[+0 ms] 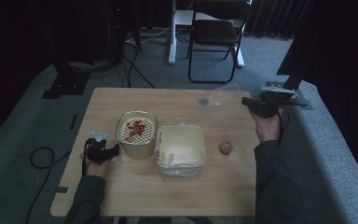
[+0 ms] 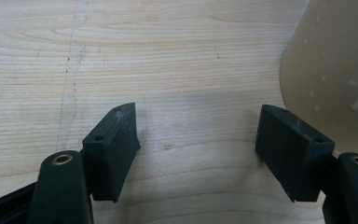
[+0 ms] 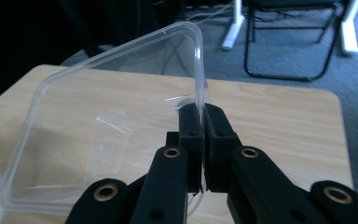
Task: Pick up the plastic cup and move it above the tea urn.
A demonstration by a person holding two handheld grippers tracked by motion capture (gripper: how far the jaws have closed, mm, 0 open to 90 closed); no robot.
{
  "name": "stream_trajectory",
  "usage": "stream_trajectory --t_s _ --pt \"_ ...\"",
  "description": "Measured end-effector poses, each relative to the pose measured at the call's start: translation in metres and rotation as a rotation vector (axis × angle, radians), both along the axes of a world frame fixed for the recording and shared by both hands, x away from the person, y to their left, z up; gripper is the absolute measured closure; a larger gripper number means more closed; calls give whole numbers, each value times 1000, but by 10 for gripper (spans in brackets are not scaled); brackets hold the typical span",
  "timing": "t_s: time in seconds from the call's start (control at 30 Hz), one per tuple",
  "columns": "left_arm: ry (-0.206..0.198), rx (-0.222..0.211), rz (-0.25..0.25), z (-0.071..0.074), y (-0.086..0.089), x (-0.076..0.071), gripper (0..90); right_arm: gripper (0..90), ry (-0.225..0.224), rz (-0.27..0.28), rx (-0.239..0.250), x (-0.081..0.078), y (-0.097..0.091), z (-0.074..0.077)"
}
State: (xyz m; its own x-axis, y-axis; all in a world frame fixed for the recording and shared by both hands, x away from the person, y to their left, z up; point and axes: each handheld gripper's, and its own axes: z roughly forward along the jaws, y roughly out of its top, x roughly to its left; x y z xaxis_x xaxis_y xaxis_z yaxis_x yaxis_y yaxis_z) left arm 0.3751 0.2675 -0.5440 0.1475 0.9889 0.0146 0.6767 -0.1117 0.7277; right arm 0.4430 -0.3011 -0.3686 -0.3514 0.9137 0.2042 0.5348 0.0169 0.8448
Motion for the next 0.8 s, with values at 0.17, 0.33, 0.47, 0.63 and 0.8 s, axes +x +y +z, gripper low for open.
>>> stream_trajectory --t_s 0.17,0.33,0.47,0.63,0.8 --pt "0 -1 1 0 0 0 300 878 -34 100 -2 -18 19 22" --pt "1 -1 1 0 0 0 300 877 -66 194 -31 -38 32 39" --pt "1 0 1 0 0 0 300 877 -76 215 -41 -45 37 46" --pt "1 0 0 0 0 0 300 876 -78 277 -61 -53 48 46" --pt "1 0 1 0 0 0 300 875 -62 336 -81 -57 59 43"
